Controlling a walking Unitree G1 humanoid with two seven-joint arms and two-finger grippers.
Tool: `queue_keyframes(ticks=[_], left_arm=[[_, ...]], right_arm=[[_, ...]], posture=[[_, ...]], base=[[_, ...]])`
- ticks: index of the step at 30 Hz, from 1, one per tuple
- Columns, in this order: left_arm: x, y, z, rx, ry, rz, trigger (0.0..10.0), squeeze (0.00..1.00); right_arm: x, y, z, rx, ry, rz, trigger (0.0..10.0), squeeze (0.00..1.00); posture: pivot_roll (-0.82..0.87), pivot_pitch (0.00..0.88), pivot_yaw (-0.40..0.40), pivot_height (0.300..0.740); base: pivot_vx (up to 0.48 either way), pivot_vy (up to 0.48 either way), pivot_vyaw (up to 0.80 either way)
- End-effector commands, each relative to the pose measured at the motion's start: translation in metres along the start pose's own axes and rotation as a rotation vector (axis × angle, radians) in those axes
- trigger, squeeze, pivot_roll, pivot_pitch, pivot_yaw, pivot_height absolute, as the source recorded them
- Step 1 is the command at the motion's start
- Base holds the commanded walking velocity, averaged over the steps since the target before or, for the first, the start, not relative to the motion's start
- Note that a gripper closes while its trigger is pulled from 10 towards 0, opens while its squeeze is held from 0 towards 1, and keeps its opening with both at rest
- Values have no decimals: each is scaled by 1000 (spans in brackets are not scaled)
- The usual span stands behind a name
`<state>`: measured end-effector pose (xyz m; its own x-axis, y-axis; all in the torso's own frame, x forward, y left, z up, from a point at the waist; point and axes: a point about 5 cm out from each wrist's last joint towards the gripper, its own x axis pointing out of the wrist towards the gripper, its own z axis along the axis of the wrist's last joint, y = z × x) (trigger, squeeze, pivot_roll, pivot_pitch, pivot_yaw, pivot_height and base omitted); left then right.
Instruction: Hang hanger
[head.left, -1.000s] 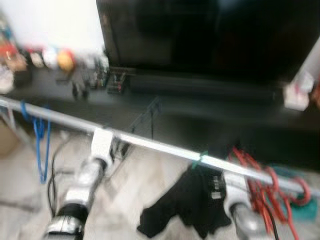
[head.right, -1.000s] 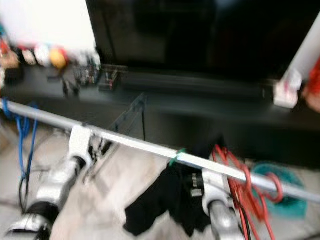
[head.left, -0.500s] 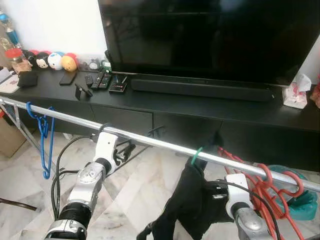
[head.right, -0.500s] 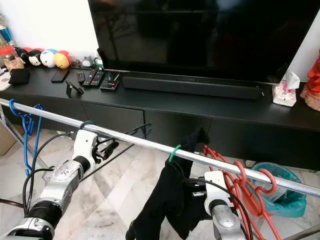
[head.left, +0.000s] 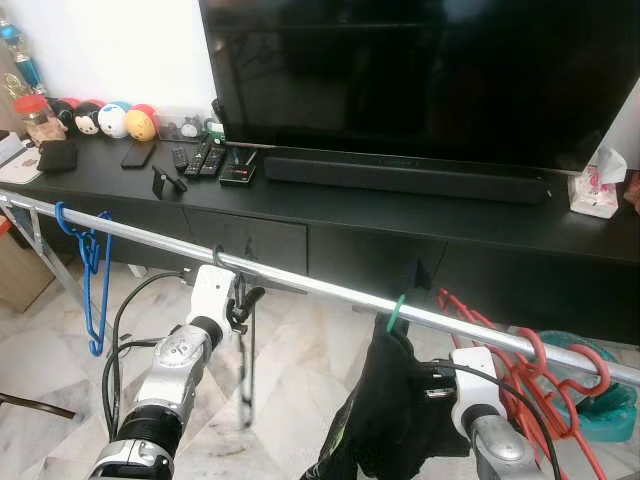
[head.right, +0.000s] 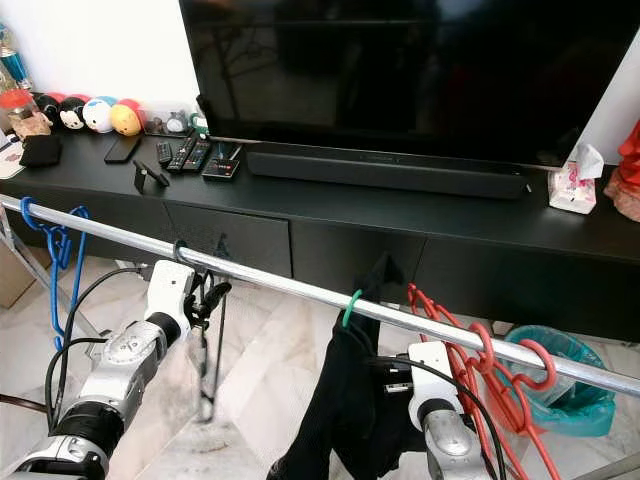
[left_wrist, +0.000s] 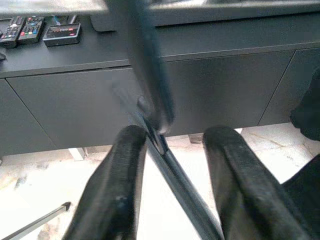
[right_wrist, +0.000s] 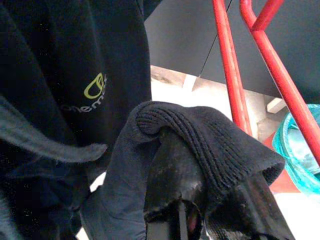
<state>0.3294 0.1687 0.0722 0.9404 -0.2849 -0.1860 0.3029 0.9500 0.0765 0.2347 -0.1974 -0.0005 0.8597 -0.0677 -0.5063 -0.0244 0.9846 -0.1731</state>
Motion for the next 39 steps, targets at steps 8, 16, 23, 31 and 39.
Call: queue_keyframes(ticks=[8,16,23,31,39], left_arm=[[0,-1,0,-5,6,-9,4941,0],[-6,-7,-9,17,49,-109,0,0],[-6,-8,-8,14,44,-111,0,0],[-10,0,1,-1,-40,-10,0,0],[-21,1,6,-41,-122,7,9490,0]], right_arm=[[1,-1,7,1,-30,-4,10000,0],[0,3,5,-4,-19,4,10000,0],[0,3,5,-2,-20,4,10000,0],[0,3,5,0,-22,1,10000,0],[0,4,5,2,-23,4,10000,0]], posture=[[-40,0,14,740],[-31,0,19,740],[-31,0,19,740],[-30,0,20,740],[-27,0,20,740]], base=[[0,0,0],[0,0,0],[0,0,0],[0,0,0],[0,0,0]])
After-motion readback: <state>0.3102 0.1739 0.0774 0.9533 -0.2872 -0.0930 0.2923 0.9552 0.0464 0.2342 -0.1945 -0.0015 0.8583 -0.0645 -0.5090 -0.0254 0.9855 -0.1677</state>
